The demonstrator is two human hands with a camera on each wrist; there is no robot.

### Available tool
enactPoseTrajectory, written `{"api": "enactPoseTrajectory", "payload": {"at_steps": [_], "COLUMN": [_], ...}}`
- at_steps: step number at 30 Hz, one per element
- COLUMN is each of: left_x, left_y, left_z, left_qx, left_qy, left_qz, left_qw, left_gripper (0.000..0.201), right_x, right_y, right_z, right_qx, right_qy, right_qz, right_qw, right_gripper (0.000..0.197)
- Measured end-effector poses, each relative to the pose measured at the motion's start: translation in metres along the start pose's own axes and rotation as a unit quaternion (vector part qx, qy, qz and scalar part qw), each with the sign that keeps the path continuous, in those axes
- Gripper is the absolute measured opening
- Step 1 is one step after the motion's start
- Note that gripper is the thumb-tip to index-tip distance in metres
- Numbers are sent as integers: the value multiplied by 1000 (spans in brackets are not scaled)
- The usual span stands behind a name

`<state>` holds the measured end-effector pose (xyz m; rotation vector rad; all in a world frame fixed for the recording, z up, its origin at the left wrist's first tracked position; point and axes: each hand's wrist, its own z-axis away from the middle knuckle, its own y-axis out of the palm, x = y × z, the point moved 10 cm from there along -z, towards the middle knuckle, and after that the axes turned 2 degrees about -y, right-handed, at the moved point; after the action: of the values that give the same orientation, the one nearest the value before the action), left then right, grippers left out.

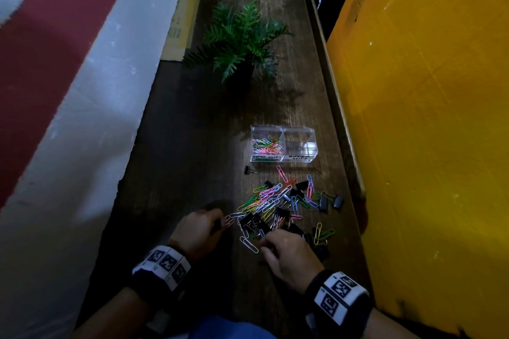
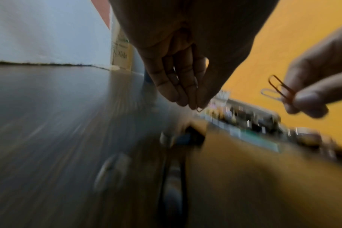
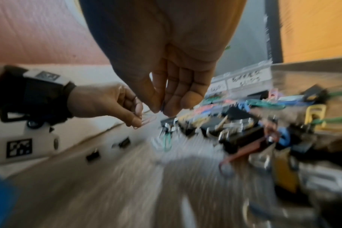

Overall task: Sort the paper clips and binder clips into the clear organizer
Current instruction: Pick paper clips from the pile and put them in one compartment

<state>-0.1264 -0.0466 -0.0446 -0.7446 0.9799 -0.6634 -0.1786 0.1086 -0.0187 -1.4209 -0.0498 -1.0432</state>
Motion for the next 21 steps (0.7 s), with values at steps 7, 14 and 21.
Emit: {"api": "enactPoseTrajectory", "payload": {"at_steps": [7,14,21], "left_x": [-50,-105,-103], "left_y": [-78,-108,-72], "left_z": [-51,-144,-164], "left_qx": [-129,-124,-43], "left_qy": [73,132,127], "left_qz": [18,-61,-127], "left_qw": [989,982,983], "left_gripper": [7,8,7], "right_x": [-8,-18,-26], "right_y": [-27,-56,-94], "right_z": [-1,-15,-52], "right_qx": [-43,-70,-92], "right_qy": [-7,-18,-34], "right_qz": [-17,24,47], "right_qw": [999,997,994], "right_gripper": [6,7,3]}}
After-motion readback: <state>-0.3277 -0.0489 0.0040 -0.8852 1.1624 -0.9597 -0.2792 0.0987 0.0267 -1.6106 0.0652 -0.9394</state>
